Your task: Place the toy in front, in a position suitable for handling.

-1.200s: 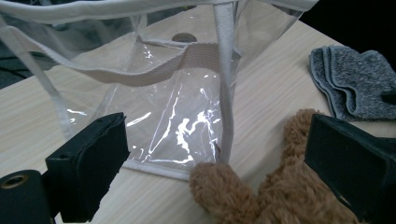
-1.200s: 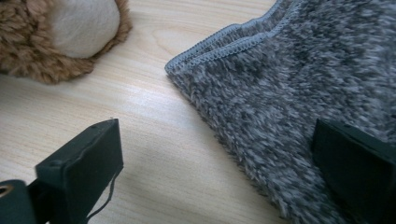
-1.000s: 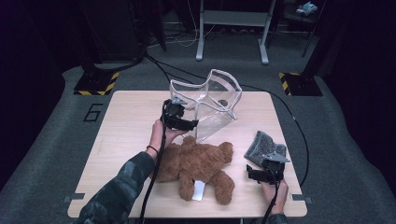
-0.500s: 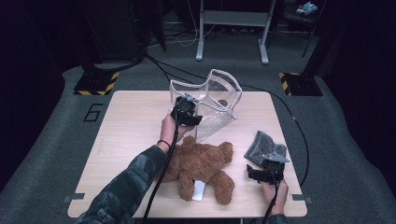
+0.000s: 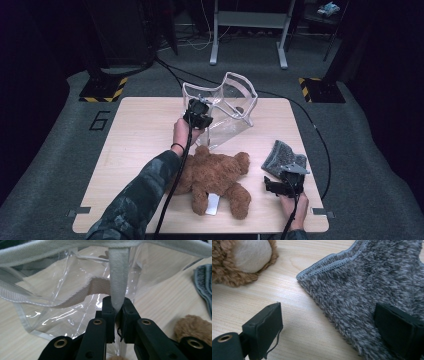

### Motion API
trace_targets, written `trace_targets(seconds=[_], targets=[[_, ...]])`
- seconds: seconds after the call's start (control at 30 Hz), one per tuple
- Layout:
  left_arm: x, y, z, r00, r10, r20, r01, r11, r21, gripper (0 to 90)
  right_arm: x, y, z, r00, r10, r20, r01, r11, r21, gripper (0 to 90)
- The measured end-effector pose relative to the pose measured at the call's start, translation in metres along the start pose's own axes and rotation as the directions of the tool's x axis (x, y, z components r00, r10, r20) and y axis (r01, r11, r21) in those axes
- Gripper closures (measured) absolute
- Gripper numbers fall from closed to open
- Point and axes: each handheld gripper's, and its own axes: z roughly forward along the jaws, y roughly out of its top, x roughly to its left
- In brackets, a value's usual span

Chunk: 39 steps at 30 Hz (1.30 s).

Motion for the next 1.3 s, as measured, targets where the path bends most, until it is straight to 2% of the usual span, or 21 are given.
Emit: trace_targets(seconds=[0.3, 0.63, 0.8, 0.93, 1.13, 1.2, 1.3], targets=[[0.02, -0.002, -0.002, 0.9986, -0.01, -0.052, 0.01, 0.9999, 0.006, 84.3, 0.0, 0.0, 0.0, 1.0, -0.008, 0.0, 0.008, 1.0, -0.001, 8.0], [0.059, -0.014, -0.016, 0.9929, -0.074, -0.094, 0.076, 0.9969, 0.02, 84.9, 0.001, -0.001, 0.0, 1.0, -0.003, 0.005, 0.003, 1.0, 0.001, 7.9], [0.083, -0.026, -0.026, 0.9859, -0.119, -0.117, 0.121, 0.9926, 0.012, 85.0, 0.001, 0.0, 0.0, 0.9999, -0.01, 0.005, 0.01, 1.0, 0.001, 8.0], [0.097, -0.034, -0.035, 0.9808, -0.137, -0.139, 0.139, 0.9902, 0.009, 85.0, 0.003, -0.001, 0.0, 0.9999, -0.001, 0.014, 0.001, 1.0, 0.009, 8.0], [0.119, -0.052, -0.048, 0.9669, -0.2, -0.159, 0.199, 0.9797, -0.018, 85.0, 0.003, -0.001, 0.0, 0.9999, 0.0, 0.015, 0.0, 1.0, 0.009, 8.0], [0.125, -0.057, -0.052, 0.9635, -0.209, -0.168, 0.207, 0.978, -0.025, 85.0, 0.002, -0.001, 0.001, 0.9998, -0.018, 0.013, 0.018, 1.0, 0.003, 8.0], [0.133, -0.063, -0.057, 0.9571, -0.227, -0.181, 0.224, 0.974, -0.033, 85.0, 0.002, -0.001, 0.001, 0.9998, -0.016, 0.013, 0.016, 1.0, 0.002, 8.1]])
